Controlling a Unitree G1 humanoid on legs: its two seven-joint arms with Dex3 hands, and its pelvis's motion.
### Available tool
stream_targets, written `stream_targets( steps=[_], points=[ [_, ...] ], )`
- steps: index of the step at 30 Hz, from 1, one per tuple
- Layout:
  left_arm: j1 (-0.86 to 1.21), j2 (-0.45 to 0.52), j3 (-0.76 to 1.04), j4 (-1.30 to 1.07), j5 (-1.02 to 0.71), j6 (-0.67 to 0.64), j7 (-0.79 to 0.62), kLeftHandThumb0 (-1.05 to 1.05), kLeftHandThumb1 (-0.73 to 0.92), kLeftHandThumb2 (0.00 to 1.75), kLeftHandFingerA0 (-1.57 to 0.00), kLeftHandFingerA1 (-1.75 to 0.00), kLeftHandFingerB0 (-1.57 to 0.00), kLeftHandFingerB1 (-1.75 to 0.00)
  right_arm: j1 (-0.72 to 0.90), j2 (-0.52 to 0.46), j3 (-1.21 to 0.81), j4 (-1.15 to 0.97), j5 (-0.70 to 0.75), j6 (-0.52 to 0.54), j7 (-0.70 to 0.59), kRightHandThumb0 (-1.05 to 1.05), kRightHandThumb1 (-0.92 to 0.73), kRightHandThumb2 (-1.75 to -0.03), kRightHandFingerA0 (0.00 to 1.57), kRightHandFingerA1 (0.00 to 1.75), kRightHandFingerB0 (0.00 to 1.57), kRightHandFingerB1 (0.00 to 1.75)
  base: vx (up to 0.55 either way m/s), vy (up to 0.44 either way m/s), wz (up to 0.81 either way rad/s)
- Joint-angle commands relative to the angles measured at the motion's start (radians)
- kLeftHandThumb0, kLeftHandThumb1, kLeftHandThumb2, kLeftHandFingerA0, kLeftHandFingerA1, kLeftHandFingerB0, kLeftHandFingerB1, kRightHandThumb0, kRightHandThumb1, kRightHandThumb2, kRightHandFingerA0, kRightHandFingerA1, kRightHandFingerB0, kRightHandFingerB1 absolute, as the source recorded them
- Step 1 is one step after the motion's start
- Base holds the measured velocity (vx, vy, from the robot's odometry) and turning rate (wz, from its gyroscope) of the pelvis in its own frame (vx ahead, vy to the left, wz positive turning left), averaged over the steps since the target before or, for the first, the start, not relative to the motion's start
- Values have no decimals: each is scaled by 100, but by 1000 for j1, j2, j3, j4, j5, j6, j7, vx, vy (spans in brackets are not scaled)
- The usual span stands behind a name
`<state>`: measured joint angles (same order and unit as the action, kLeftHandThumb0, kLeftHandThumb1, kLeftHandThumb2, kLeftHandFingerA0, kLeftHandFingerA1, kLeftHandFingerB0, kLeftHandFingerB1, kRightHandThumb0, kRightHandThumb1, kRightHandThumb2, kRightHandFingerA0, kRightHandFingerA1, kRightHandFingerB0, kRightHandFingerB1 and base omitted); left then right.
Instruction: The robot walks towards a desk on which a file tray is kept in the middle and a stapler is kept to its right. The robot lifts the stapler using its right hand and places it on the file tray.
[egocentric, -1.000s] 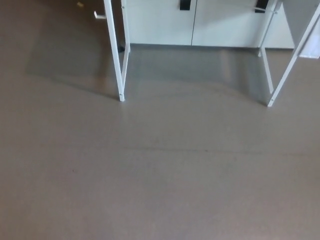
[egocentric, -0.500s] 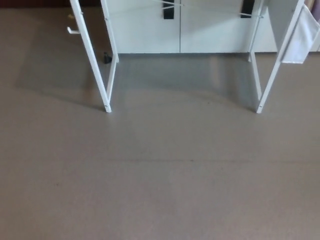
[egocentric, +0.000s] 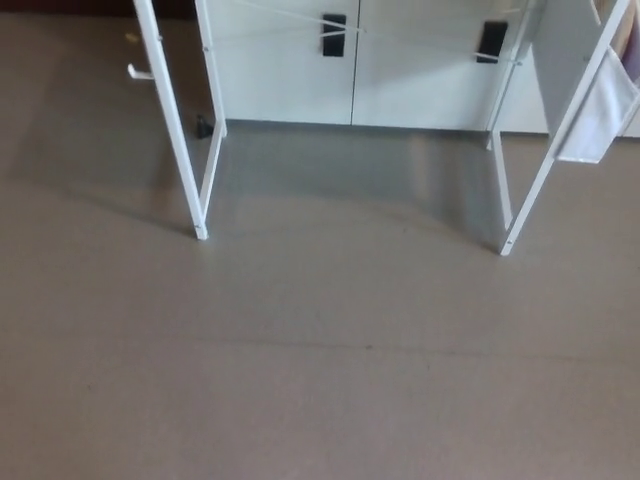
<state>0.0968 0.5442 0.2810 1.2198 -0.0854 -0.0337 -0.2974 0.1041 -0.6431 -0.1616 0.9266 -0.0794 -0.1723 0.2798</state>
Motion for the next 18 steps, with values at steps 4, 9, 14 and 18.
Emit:
stream_targets(
  steps=[4,9,14,18],
  points=[
    [-6,19,-3,-33,-9,6,-31,-84,75,103,0,-21,0,-9,-9,-2,-6,21,17,0,17,-68,-48,-85,3,41,0,17,205,-320,17],
    [7,17,-6,-64,-5,17,-34,-84,76,105,0,-23,0,-11,2,-6,5,4,-2,-4,-10,-70,-48,-86,3,38,3,19,229,-226,12],
    [-9,19,-14,-52,1,20,-19,-82,74,105,0,-25,0,-14,0,-12,13,6,-9,-27,1,-80,-53,-85,0,12,0,6,237,-68,-5],
    [-13,19,-11,-43,-4,16,-23,-84,74,105,0,-22,0,-12,-6,-23,26,17,-9,-11,22,-76,-53,-88,0,26,0,10,327,68,-12]
  ],
)
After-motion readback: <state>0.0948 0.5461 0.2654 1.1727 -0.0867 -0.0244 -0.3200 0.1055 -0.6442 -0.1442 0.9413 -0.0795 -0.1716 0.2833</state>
